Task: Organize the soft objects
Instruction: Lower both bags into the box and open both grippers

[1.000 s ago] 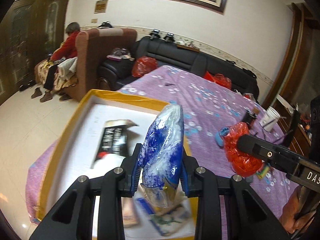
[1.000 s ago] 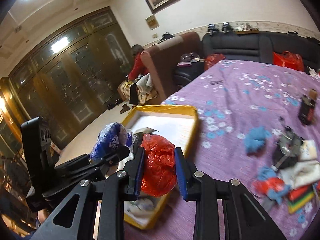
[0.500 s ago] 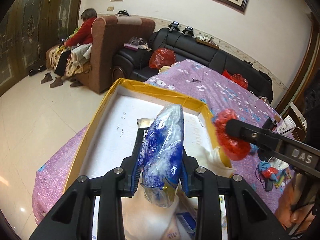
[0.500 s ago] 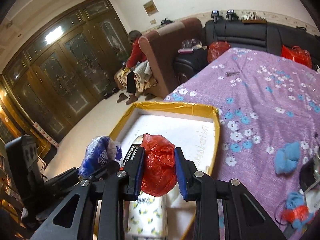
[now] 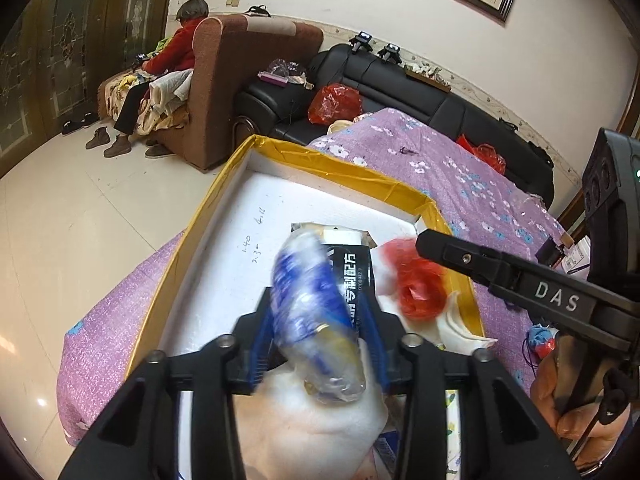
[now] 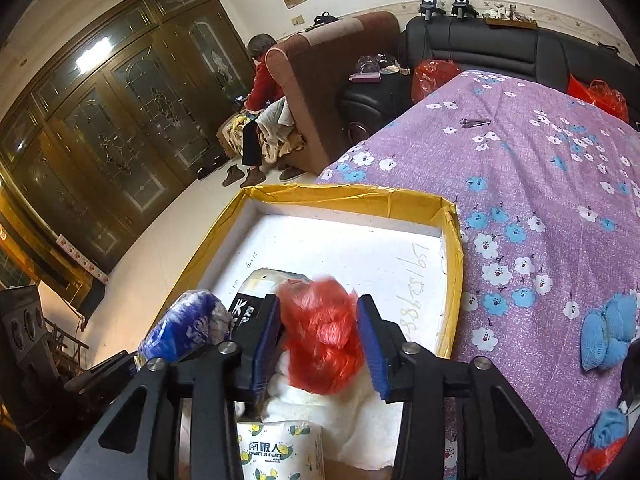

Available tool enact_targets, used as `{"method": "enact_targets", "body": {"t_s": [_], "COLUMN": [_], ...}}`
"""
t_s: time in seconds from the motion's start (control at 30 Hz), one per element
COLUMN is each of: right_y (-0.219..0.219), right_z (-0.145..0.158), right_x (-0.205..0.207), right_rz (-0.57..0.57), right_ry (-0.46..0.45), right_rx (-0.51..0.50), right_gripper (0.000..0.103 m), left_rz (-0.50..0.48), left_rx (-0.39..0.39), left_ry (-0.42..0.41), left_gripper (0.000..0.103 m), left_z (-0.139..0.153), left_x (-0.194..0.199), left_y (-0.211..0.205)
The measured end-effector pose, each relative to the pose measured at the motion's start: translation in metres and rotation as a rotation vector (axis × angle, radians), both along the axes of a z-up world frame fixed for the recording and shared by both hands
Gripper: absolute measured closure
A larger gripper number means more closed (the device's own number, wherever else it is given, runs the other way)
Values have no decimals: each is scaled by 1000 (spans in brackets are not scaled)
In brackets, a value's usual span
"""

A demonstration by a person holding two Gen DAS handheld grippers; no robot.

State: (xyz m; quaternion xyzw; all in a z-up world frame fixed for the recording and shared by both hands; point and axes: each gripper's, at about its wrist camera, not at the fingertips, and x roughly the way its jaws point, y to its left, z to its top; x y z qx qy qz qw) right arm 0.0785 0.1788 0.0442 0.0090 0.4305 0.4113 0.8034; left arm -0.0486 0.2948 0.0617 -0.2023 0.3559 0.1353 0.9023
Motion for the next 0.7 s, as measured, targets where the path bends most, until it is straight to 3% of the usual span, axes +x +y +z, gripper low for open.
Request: {"method": "enact_targets", "body": {"t_s": [0.07, 0.37, 0.7], "right_y": [-2, -19, -61], "right_z": [2, 22, 37], "right_x": [-2, -21, -43], "right_rz": [3, 12, 5], "right_ry": [-8, -70, -97], "right_rx": [0, 24, 59], "right_gripper": [54, 37, 35], "left_rz": [3, -12, -60], "left_rx": [3, 21, 46], "left_ry": [-6, -27, -42], "left_gripper": [51, 50, 50], "left_z": [2, 14, 25], "left_x": [-1, -10, -16], "left_y": [-1, -18, -49]}}
